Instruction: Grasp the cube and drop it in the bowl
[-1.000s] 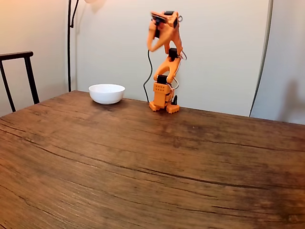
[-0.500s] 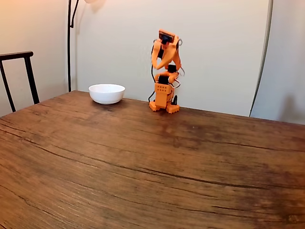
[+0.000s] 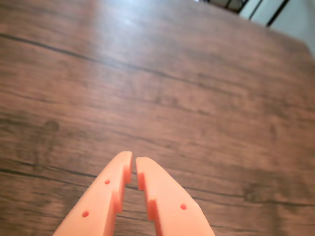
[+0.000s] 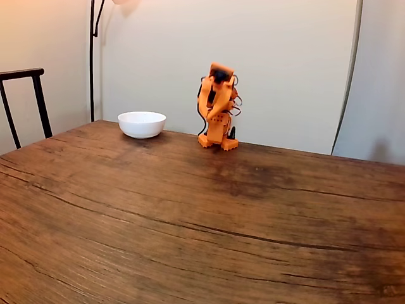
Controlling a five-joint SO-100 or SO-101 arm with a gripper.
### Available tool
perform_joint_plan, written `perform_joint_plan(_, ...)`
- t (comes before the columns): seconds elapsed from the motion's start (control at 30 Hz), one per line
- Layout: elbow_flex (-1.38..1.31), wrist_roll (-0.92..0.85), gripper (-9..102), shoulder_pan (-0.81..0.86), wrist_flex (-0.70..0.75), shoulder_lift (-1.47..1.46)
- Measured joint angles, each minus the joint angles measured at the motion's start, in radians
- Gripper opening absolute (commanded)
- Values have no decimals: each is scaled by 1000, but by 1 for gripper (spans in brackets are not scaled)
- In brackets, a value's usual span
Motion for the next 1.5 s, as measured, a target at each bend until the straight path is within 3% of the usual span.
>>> perform_joint_plan(0.2, 152, -20, -1, -17, -91, -2)
perform_joint_plan(0.43, 170, -23, -1, -12, -84, -3)
perform_joint_plan(1.03, 170, -66, 0, 49, 353, -2)
perform_joint_plan(1.37, 167, -61, 0, 67, 541, 14)
perform_joint_plan(1.5, 167, -61, 0, 63, 545, 14)
